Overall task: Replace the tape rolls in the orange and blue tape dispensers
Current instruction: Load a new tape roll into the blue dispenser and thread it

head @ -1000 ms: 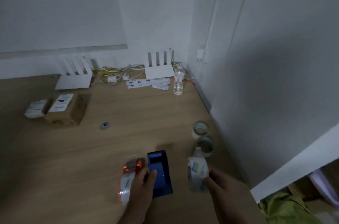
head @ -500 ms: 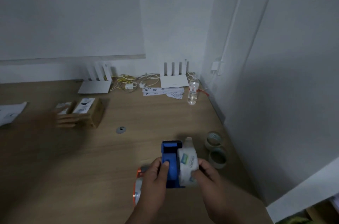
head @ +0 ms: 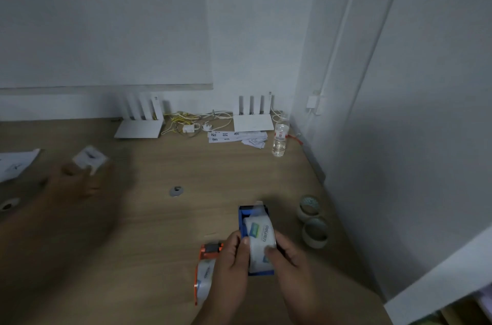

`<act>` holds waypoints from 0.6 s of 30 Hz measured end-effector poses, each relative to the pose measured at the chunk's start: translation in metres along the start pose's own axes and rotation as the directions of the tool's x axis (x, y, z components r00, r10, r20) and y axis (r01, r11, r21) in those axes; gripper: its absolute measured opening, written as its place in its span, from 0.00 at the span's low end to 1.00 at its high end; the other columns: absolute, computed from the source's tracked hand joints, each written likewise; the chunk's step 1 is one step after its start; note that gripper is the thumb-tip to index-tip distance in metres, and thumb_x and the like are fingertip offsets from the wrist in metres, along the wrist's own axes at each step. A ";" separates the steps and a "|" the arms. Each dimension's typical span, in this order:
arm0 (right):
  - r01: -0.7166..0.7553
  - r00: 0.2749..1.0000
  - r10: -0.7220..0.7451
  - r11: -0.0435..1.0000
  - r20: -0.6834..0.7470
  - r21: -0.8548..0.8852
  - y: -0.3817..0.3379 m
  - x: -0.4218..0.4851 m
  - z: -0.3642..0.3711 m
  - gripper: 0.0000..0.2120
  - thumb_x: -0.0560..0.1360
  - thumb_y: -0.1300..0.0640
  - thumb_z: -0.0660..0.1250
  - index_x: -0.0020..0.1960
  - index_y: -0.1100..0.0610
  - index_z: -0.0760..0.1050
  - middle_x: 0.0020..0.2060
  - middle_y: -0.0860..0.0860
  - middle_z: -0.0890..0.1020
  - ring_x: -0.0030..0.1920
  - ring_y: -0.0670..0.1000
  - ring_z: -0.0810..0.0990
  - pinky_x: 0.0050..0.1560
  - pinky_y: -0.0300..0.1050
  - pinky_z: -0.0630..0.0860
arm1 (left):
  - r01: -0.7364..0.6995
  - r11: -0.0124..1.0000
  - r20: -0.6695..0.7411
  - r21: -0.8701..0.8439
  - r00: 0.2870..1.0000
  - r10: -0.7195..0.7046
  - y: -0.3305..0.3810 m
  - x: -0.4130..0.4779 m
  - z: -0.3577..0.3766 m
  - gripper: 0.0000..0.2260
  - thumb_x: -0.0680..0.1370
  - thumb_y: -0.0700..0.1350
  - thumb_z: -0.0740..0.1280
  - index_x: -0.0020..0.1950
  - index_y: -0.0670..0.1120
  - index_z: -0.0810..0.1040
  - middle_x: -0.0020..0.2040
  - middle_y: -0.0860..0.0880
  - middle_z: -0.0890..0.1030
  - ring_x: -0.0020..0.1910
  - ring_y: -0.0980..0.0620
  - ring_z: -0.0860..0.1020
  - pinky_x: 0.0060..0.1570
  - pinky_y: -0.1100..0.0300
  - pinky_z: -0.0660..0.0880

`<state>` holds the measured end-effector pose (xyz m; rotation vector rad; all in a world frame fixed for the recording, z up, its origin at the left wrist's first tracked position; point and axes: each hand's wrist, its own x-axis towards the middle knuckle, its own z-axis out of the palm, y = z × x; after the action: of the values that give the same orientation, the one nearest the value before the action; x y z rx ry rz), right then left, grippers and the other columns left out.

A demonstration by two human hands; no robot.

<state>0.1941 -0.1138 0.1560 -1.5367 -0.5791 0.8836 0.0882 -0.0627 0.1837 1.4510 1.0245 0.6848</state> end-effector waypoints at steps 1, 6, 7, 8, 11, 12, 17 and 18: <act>0.009 1.000 -0.009 1.000 0.000 -0.002 -0.001 -0.001 0.001 0.20 0.77 0.70 0.61 0.58 0.49 0.82 0.50 0.48 0.87 0.51 0.48 0.85 0.52 0.44 0.82 | 0.015 1.000 -0.007 0.001 1.000 -0.015 0.001 -0.001 0.000 0.11 0.86 0.33 0.58 0.48 0.40 0.78 0.36 0.52 0.78 0.32 0.76 0.78 0.35 0.81 0.72; 0.011 0.999 -0.010 1.000 -0.037 0.022 0.000 -0.005 0.010 0.21 0.78 0.69 0.61 0.56 0.46 0.81 0.50 0.45 0.87 0.51 0.45 0.85 0.49 0.37 0.81 | 0.101 0.991 -0.093 -0.092 0.990 -0.110 -0.012 0.006 0.005 0.13 0.86 0.40 0.59 0.67 0.37 0.78 0.63 0.38 0.83 0.62 0.53 0.83 0.69 0.59 0.78; 0.003 0.999 -0.002 1.000 -0.045 0.023 0.002 -0.005 0.012 0.20 0.79 0.69 0.61 0.58 0.47 0.81 0.50 0.44 0.87 0.51 0.44 0.85 0.48 0.36 0.80 | 0.100 0.990 -0.086 -0.099 0.990 -0.109 -0.011 0.005 0.005 0.13 0.86 0.40 0.59 0.67 0.39 0.78 0.63 0.39 0.83 0.60 0.54 0.83 0.67 0.64 0.78; 0.006 0.999 -0.005 1.000 -0.047 0.021 0.002 -0.006 0.013 0.19 0.79 0.68 0.61 0.59 0.48 0.80 0.51 0.44 0.87 0.52 0.44 0.85 0.48 0.34 0.80 | 0.084 0.993 -0.089 -0.078 0.992 -0.091 -0.008 0.002 0.004 0.12 0.86 0.38 0.58 0.65 0.39 0.80 0.58 0.42 0.84 0.54 0.61 0.83 0.58 0.74 0.78; 0.041 0.999 -0.040 0.999 -0.037 0.016 0.006 -0.008 0.017 0.20 0.80 0.67 0.61 0.60 0.45 0.79 0.54 0.43 0.86 0.56 0.42 0.83 0.53 0.33 0.78 | 0.033 0.999 -0.083 -0.003 0.996 -0.033 -0.006 0.001 0.004 0.11 0.85 0.34 0.60 0.52 0.46 0.81 0.44 0.51 0.83 0.41 0.65 0.83 0.40 0.80 0.75; 0.050 0.998 -0.050 0.998 -0.026 0.023 0.007 -0.009 0.018 0.19 0.80 0.67 0.61 0.61 0.45 0.78 0.55 0.44 0.86 0.57 0.42 0.83 0.55 0.34 0.78 | 0.020 1.000 -0.064 0.015 0.998 -0.019 -0.005 0.001 0.003 0.11 0.84 0.35 0.62 0.51 0.49 0.80 0.44 0.52 0.83 0.41 0.67 0.83 0.40 0.80 0.75; 0.057 0.998 -0.059 0.996 0.029 0.070 0.003 -0.014 0.017 0.20 0.79 0.71 0.59 0.61 0.51 0.79 0.51 0.42 0.87 0.55 0.41 0.83 0.49 0.28 0.77 | -0.004 1.000 -0.023 0.029 1.000 0.005 -0.002 0.000 -0.001 0.07 0.82 0.35 0.67 0.51 0.48 0.77 0.43 0.53 0.83 0.38 0.75 0.80 0.40 0.82 0.73; 0.042 0.998 -0.044 0.998 0.040 0.054 0.003 -0.014 0.015 0.20 0.80 0.70 0.58 0.60 0.50 0.79 0.49 0.39 0.87 0.52 0.37 0.83 0.46 0.25 0.75 | -0.015 0.999 -0.018 0.043 1.000 0.016 -0.001 -0.001 -0.003 0.08 0.82 0.35 0.67 0.51 0.47 0.76 0.41 0.54 0.81 0.37 0.77 0.79 0.40 0.83 0.72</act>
<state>0.1732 -0.1161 0.1563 -1.4553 -0.6117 0.8930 0.0852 -0.0625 0.1836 1.4937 1.0485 0.6916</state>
